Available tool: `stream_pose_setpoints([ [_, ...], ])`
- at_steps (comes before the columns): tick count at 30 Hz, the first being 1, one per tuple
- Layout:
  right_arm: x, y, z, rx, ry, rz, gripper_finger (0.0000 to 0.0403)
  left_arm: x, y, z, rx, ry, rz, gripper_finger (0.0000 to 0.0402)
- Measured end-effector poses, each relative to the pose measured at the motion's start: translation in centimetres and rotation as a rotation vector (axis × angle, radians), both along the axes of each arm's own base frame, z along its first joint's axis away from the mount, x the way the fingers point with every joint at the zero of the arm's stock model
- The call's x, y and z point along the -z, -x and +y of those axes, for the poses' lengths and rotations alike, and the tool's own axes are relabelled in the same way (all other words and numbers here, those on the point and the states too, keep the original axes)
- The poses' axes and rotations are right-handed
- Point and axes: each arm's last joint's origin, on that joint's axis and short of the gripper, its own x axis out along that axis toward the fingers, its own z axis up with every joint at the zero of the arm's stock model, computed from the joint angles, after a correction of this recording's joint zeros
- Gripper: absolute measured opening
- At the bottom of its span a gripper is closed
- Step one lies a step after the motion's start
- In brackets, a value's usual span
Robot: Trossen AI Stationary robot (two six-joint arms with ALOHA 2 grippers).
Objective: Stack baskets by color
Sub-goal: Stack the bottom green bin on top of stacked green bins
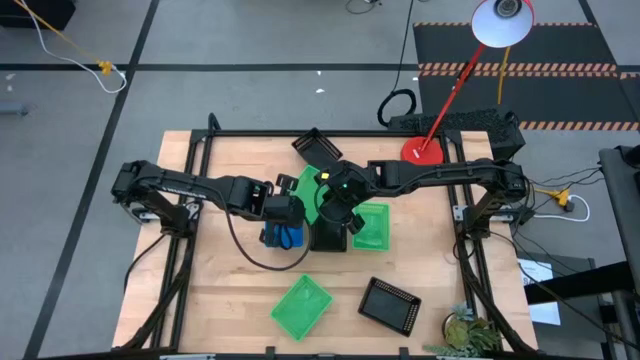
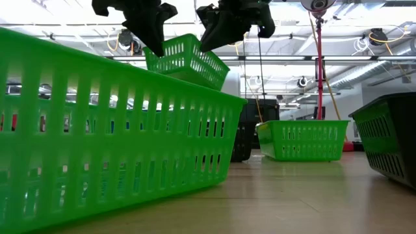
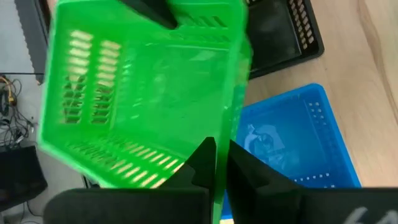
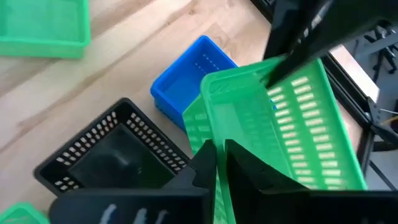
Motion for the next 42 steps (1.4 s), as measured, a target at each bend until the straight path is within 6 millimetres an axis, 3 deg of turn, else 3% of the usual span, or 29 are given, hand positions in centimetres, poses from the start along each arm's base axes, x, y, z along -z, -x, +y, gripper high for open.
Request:
stream_pose_setpoints([
  [10, -0.1, 0.3, 0.2, 0.008, -0.021, 0.025, 0.0004, -0.4, -0.3, -0.5, -0.111, -0.100, -0.098, 0.0127],
  [19, -1.2, 2.0, 1.1, 0.173, -0.056, 0.082, 0.0002, -2.0, 0.5, -3.3, -0.147, -0.178, -0.264, 0.0209],
  [29, -2.2, 5.5, 4.7, 0.581, -0.063, 0.175, 0.0002, -2.4, 1.5, -6.3, -0.209, -0.122, -0.380, 0.0220],
  [38, -1.9, 8.1, 9.1, 0.536, 0.023, 0.251, 0.0003, -2.5, 2.0, -7.7, -0.224, -0.073, -0.412, 0.0221],
  [42, -2.4, 9.4, 10.3, 0.423, 0.085, 0.250, 0.0003, -2.5, 2.0, -7.9, -0.215, -0.067, -0.421, 0.0221],
])
